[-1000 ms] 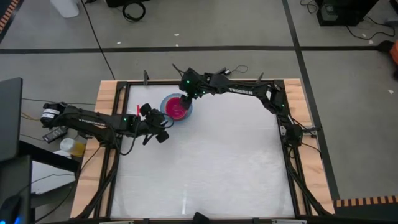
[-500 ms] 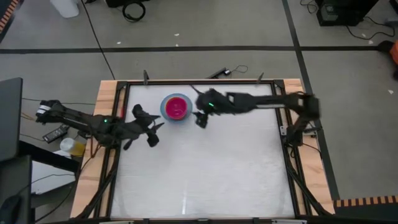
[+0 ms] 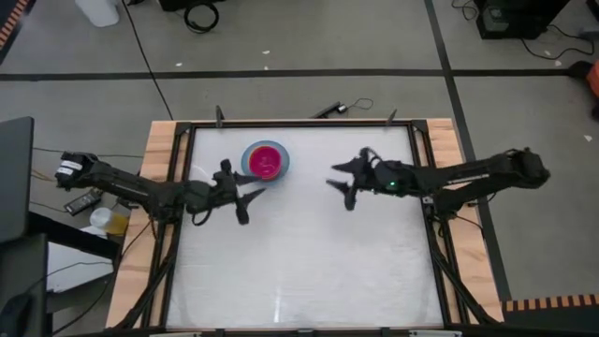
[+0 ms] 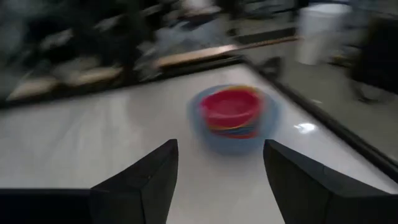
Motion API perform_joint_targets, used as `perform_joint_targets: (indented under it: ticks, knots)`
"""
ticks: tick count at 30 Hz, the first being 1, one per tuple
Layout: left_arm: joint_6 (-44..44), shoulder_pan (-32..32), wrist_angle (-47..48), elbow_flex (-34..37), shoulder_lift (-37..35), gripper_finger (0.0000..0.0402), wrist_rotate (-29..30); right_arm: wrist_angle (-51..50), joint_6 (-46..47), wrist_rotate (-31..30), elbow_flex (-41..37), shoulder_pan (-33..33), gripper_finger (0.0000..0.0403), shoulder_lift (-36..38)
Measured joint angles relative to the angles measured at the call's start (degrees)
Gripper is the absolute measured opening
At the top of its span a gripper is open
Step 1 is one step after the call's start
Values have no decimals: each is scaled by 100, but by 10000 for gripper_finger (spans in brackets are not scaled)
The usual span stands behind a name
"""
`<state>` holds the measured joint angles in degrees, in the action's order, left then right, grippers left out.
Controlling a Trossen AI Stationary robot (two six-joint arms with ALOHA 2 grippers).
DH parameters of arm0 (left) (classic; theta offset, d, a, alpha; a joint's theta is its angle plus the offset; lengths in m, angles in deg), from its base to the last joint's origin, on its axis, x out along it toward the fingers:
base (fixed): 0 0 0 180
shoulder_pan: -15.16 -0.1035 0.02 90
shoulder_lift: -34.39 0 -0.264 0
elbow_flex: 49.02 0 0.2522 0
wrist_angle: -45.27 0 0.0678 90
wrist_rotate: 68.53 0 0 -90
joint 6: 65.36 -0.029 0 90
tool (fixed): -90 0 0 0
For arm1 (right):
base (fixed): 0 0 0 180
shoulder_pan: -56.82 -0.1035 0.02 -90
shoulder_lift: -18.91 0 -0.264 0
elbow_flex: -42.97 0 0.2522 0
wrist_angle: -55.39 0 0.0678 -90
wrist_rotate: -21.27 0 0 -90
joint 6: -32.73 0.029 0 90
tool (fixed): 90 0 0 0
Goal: Nest bowls inside each other
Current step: Return to Home Position
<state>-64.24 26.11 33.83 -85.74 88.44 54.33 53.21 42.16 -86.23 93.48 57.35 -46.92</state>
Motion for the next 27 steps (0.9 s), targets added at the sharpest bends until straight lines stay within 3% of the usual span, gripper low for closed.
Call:
perform_joint_targets:
  ticks: [3, 8, 14, 20, 24, 27]
  knots:
    - [-172, -305, 740, -255, -393, 173, -4, -27, 471, -357, -298, 95, 235, 484]
    - [-227, -390, 1635, -366, -1644, 173, -17, -24, 171, 121, -718, 72, 221, 1901]
    - [-70, -194, 1288, 637, -2822, 173, -37, 378, 106, 571, -1941, -108, 200, 3574]
    - [314, -159, 973, 1477, -3446, 169, -16, 838, 324, 746, -2778, -397, 183, 4200]
    - [28, -107, 1207, 1498, -4030, 153, 2, 466, -158, 677, -2890, -499, 174, 4537]
    - [-201, -100, 1580, 1470, -4590, 143, -15, 329, -398, 971, -2888, -498, 169, 4848]
